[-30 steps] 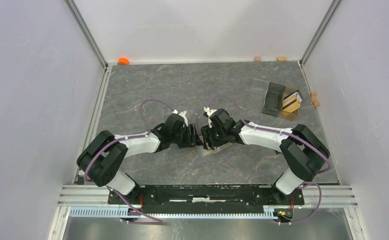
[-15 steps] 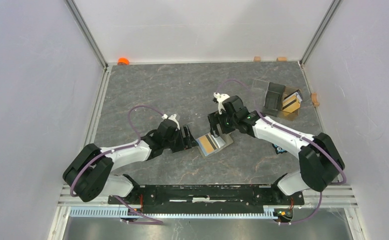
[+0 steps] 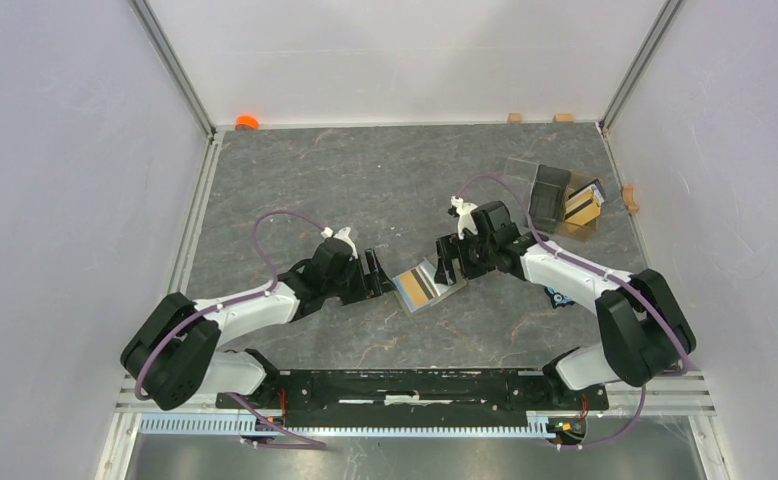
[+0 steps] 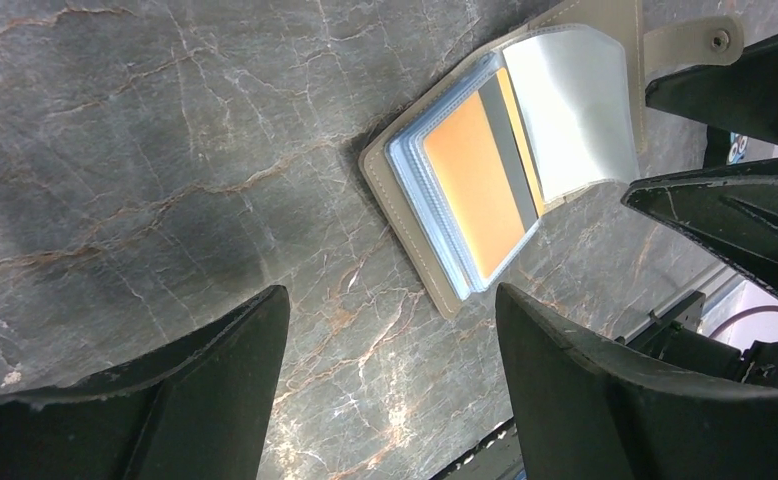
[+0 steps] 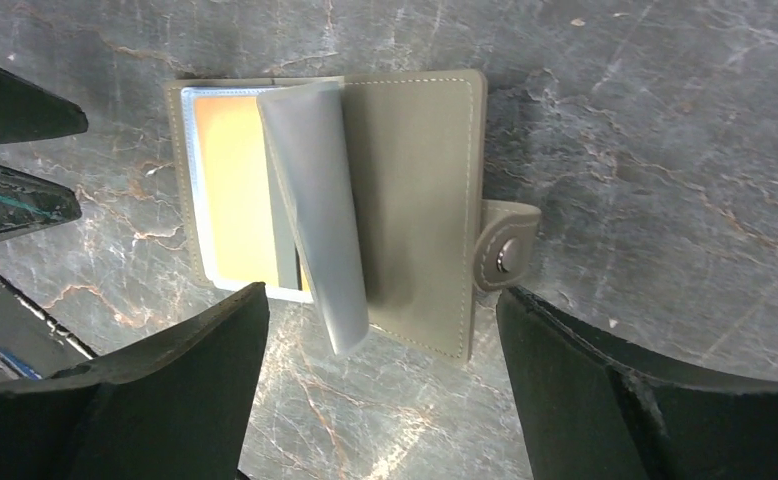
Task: Put the credit cards into the card holder
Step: Insert the credit card into the card holder, then turn over the card holder at the center of the board.
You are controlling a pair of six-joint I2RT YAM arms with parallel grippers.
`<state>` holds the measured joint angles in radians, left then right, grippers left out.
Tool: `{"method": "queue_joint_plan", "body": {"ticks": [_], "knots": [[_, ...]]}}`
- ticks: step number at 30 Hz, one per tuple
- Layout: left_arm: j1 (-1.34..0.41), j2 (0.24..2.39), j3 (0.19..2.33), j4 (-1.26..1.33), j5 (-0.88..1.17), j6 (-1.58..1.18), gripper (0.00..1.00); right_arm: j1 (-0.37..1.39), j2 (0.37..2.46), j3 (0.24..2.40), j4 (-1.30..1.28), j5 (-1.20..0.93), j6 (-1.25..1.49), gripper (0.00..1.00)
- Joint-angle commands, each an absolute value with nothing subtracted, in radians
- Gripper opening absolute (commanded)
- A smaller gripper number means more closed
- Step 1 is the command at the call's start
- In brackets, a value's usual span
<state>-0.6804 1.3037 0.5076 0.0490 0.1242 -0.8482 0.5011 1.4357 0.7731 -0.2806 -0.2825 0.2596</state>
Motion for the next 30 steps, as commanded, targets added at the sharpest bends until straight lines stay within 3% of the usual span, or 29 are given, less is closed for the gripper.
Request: {"method": "queue_joint_plan", "body": {"ticks": [1, 6, 9, 12, 16, 19, 26, 30], "knots": [[-0.675, 1.291, 0.516, 0.084, 0.128, -0.875, 0.82, 0.499, 1.46, 0.768, -0.212, -0.34, 0.275, 0.87], [-0.67, 1.315, 0.514, 0.104, 0.155, -0.876, 0.82, 0.499, 1.49, 0.757, -0.193, -0.321, 0.281, 0.82], [-0.671, 1.326, 0.512, 0.117, 0.163, -0.877, 0.82, 0.499, 1.503, 0.747, -0.175, -0.328, 0.286, 0.73], [-0.67, 1.34, 0.509, 0.142, 0.173, -0.882, 0.82, 0.499, 1.513, 0.737, -0.161, -0.332, 0.3, 0.57], [-0.67, 1.36, 0.501, 0.176, 0.19, -0.895, 0.82, 0.499, 1.518, 0.708, -0.16, -0.295, 0.338, 0.22], [-0.67, 1.365, 0.491, 0.202, 0.199, -0.905, 0.82, 0.499, 1.516, 0.672, -0.155, -0.254, 0.37, 0.02], [-0.67, 1.37, 0.462, 0.26, 0.214, -0.927, 0.81, 0.499, 1.549, 0.621, -0.14, -0.228, 0.426, 0.0], [-0.67, 1.404, 0.445, 0.337, 0.25, -0.961, 0.61, 0.499, 1.551, 0.598, -0.119, -0.223, 0.446, 0.0]]}}
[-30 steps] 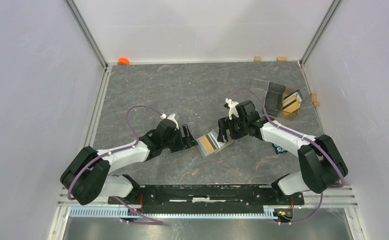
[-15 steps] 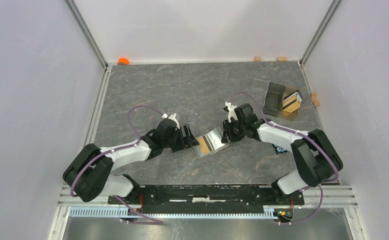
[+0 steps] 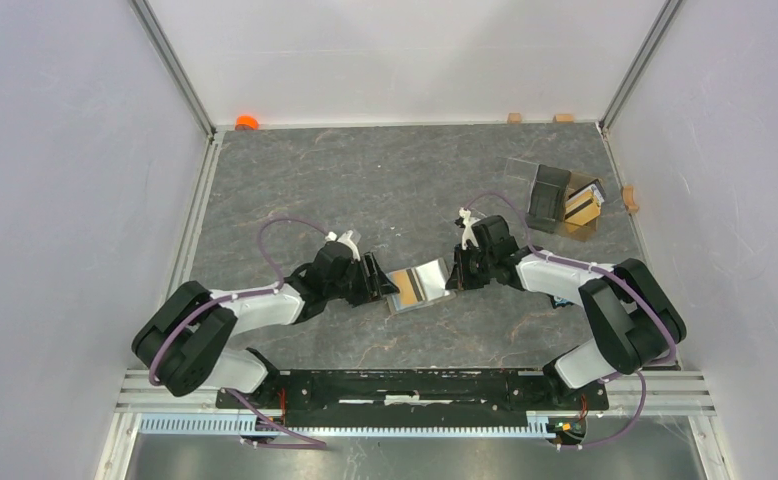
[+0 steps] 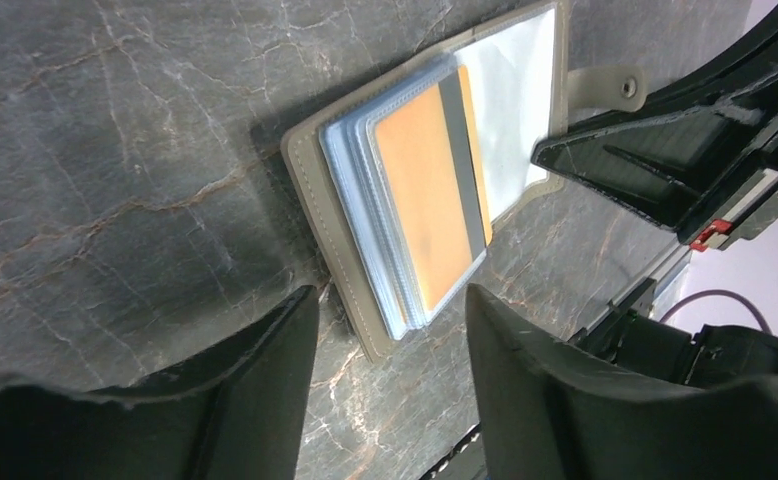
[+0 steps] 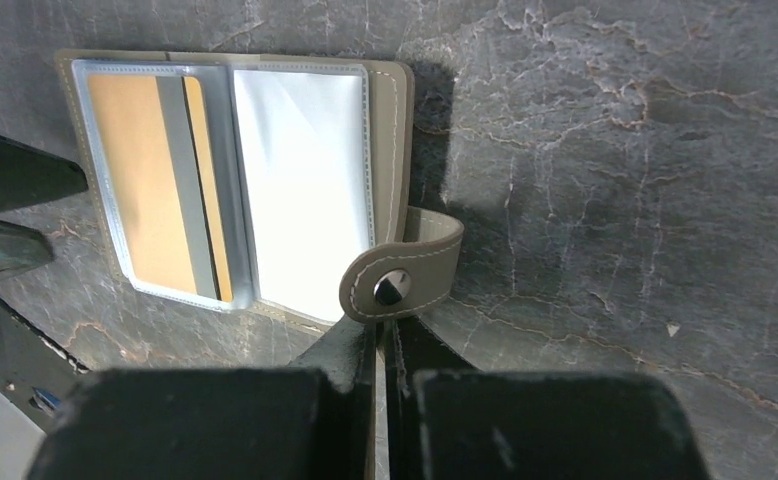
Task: Put the credit cards into the card holder
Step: Turn over the card holder at the center of the board.
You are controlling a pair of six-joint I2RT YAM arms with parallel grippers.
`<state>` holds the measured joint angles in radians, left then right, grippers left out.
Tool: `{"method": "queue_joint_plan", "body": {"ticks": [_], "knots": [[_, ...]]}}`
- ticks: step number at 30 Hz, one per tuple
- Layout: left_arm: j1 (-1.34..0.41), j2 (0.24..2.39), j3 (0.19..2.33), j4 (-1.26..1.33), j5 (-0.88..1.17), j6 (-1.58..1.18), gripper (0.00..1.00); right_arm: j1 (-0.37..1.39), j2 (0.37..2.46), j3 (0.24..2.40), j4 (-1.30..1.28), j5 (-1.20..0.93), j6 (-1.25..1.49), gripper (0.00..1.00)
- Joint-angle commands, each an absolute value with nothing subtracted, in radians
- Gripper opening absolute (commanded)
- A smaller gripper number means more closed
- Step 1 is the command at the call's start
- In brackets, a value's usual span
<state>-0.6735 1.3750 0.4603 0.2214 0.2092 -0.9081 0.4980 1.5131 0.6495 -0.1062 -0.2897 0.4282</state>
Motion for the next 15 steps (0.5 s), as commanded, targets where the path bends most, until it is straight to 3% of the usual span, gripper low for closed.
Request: {"method": "queue_joint_plan", "body": {"ticks": [1, 9, 15], "knots": [[-0.67, 1.416, 0.446, 0.345, 0.253, -0.966, 0.58, 0.499, 1.552, 0.594, -0.117, -0.224, 0.451, 0.0], [-0.67, 1.468, 0.425, 0.443, 0.275, -1.008, 0.49, 0.499, 1.545, 0.594, -0.121, -0.233, 0.448, 0.0], [-0.67, 1.415, 0.421, 0.455, 0.251, -0.998, 0.23, 0.499, 1.536, 0.559, -0.086, -0.286, 0.446, 0.0]]}}
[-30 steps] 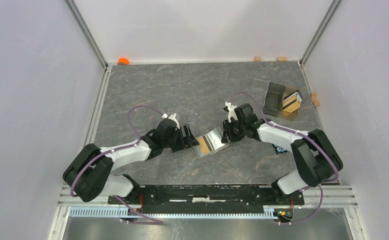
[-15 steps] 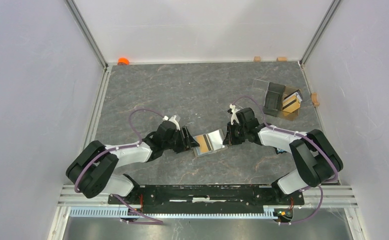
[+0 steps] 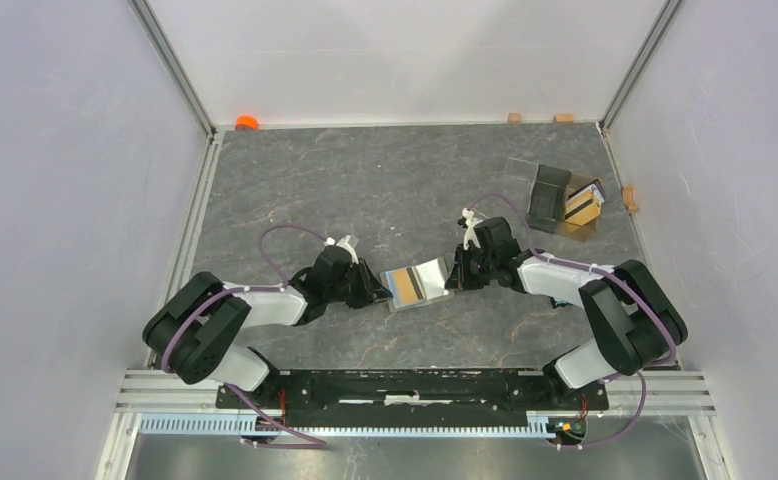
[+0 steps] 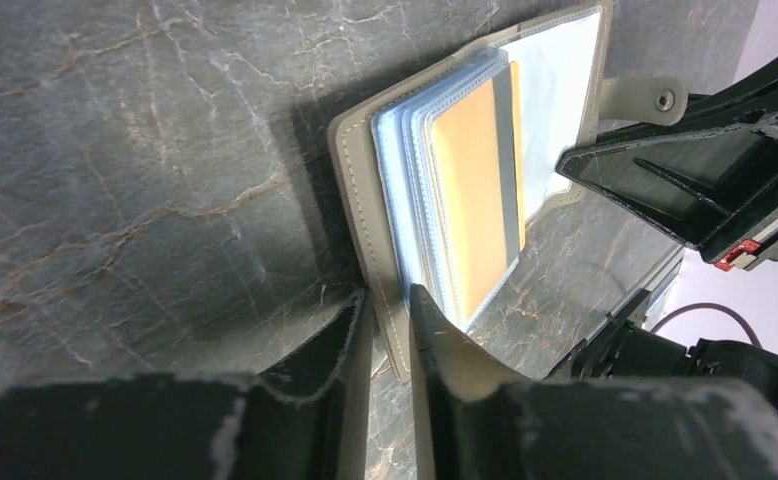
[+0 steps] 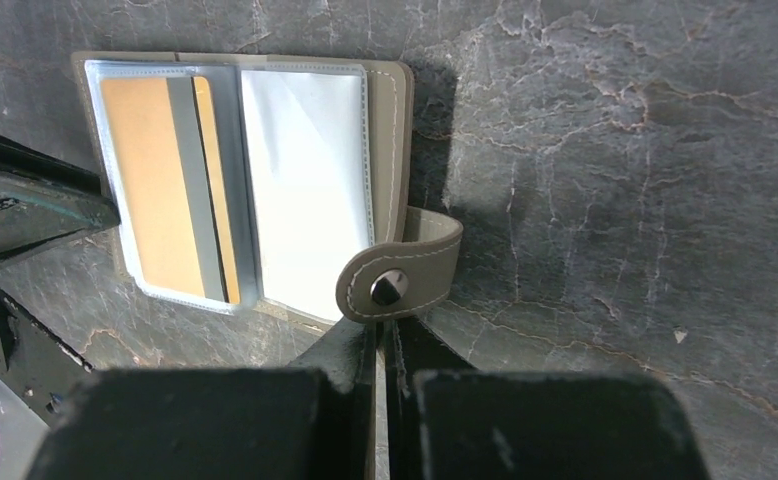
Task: Put the credit cards into the card holder
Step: Turn over the card holder at the center of the board.
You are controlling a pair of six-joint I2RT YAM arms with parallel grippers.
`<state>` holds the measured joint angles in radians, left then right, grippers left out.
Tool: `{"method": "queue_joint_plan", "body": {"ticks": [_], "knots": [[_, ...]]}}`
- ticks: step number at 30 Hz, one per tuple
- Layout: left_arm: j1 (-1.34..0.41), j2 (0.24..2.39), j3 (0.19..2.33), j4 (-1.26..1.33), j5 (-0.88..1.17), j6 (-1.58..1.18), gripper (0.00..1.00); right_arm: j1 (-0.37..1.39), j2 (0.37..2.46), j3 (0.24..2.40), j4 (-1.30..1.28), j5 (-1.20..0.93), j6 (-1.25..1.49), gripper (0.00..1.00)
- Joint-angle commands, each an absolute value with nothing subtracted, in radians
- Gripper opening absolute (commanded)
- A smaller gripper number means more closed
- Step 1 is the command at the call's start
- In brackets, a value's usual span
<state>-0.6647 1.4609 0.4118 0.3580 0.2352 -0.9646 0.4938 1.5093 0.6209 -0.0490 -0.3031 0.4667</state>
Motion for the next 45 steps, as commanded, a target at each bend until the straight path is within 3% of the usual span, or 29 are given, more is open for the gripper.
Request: {"method": "queue_joint_plan", "body": {"ticks": [1, 7, 13, 16, 18, 23, 27, 31, 38, 45], "knots": [[-0.67, 1.404, 0.428, 0.444, 0.252, -0.989, 0.2, 0.501, 1.533, 0.553, -0.074, -0.3, 0.444, 0.0], [-0.67, 1.299, 0.467, 0.34, 0.236, -0.927, 0.02, 0.565, 1.535, 0.598, -0.077, -0.33, 0.426, 0.0], [-0.666, 1.161, 0.599, -0.058, 0.234, -0.787, 0.02, 0.657, 1.51, 0.632, -0.052, -0.322, 0.448, 0.01], [-0.649, 1.15, 0.688, -0.281, 0.227, -0.693, 0.02, 0.67, 1.488, 0.623, -0.018, -0.326, 0.446, 0.14], [-0.639, 1.15, 0.74, -0.377, 0.231, -0.645, 0.02, 0.67, 1.466, 0.628, -0.012, -0.316, 0.425, 0.32], [-0.634, 1.172, 0.858, -0.561, 0.236, -0.515, 0.02, 0.669, 1.39, 0.64, -0.025, -0.265, 0.351, 0.62], [-0.634, 1.198, 0.93, -0.715, 0.165, -0.425, 0.02, 0.669, 1.273, 0.574, -0.008, -0.219, 0.346, 0.73], [-0.634, 1.204, 0.924, -0.751, 0.139, -0.445, 0.02, 0.669, 1.178, 0.503, 0.051, -0.226, 0.375, 0.77], [-0.634, 1.165, 0.924, -0.776, 0.031, -0.468, 0.02, 0.672, 1.202, 0.477, 0.188, -0.451, 0.391, 0.79], [-0.635, 1.05, 0.627, -0.587, 0.063, -0.697, 0.02, 0.673, 1.216, 0.459, 0.213, -0.542, 0.415, 0.79]]}}
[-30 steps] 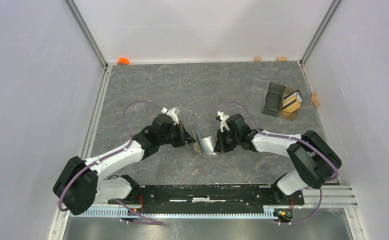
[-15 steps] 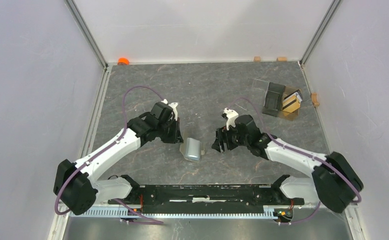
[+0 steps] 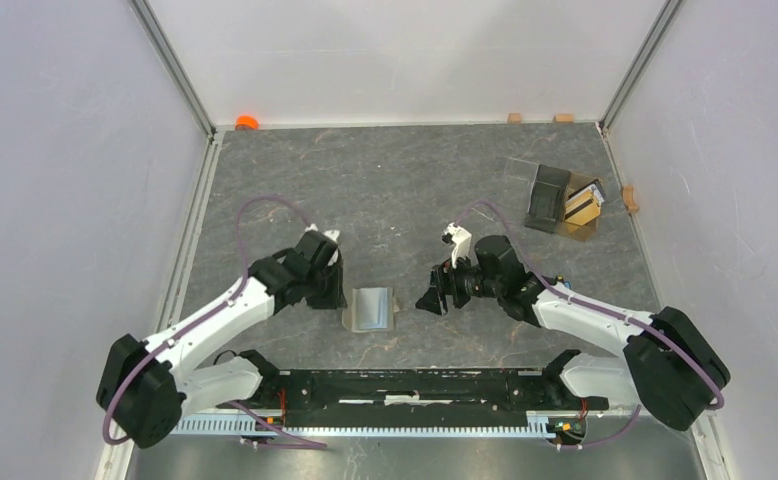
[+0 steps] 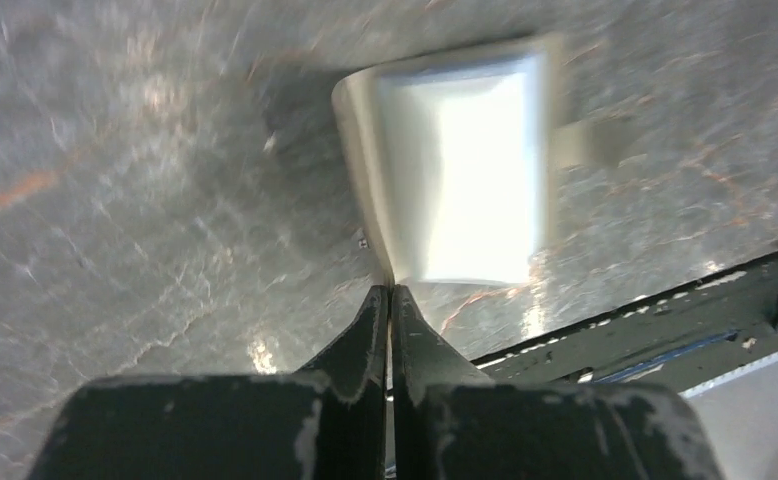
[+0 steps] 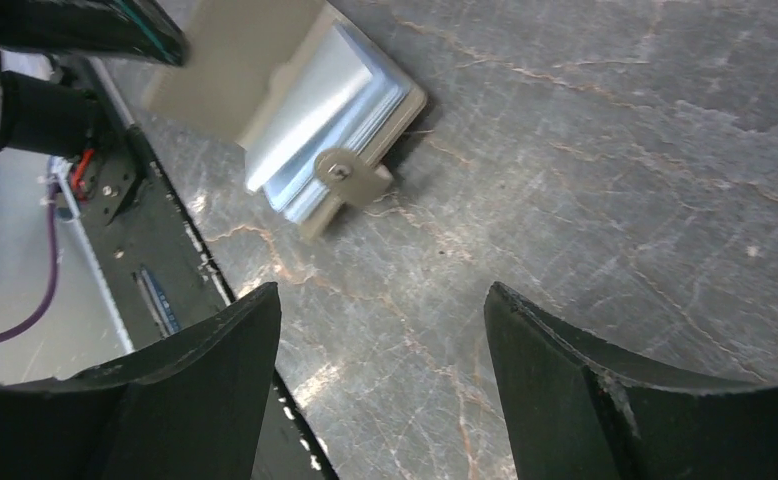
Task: Put the credit cards into the card holder
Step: Turn over the card holder at the center of the board.
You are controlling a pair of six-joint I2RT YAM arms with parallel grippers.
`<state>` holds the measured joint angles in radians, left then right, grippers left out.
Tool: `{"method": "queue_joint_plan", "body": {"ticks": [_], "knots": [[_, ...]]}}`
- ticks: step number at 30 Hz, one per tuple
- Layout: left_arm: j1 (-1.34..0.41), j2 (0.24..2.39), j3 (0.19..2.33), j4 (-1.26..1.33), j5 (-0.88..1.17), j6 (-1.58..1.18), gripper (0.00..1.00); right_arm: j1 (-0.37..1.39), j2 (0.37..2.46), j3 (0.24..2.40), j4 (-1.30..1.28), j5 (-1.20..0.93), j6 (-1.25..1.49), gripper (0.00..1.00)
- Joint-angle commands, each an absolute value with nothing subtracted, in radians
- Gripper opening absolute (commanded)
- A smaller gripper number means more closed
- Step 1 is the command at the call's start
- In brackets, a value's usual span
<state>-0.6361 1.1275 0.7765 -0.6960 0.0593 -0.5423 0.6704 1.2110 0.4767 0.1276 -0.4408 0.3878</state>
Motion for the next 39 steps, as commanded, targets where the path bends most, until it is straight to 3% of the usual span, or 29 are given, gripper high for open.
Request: {"method": "queue_joint_plan", "body": {"ticks": [1, 5, 12, 17, 39], "knots": [[-0.635, 1.02, 0.587, -0.556, 0.061, -0.73, 0.02, 0.673, 1.216, 0.447, 0.236, -0.566, 0.435, 0.78], [-0.635, 0.937, 0.506, -0.485, 0.046, -0.808, 0.02, 0.675, 1.23, 0.463, 0.238, -0.583, 0.47, 0.71], [-0.635, 0.934, 0.542, -0.526, 0.056, -0.773, 0.02, 0.71, 1.233, 0.512, 0.264, -0.536, 0.576, 0.57], [-0.635, 0.904, 0.531, -0.511, 0.056, -0.766, 0.02, 0.748, 1.21, 0.491, 0.314, -0.41, 0.619, 0.54], [-0.635, 0.838, 0.399, -0.396, 0.101, -0.781, 0.02, 0.858, 1.471, 0.579, 0.292, -0.246, 0.652, 0.45]]}}
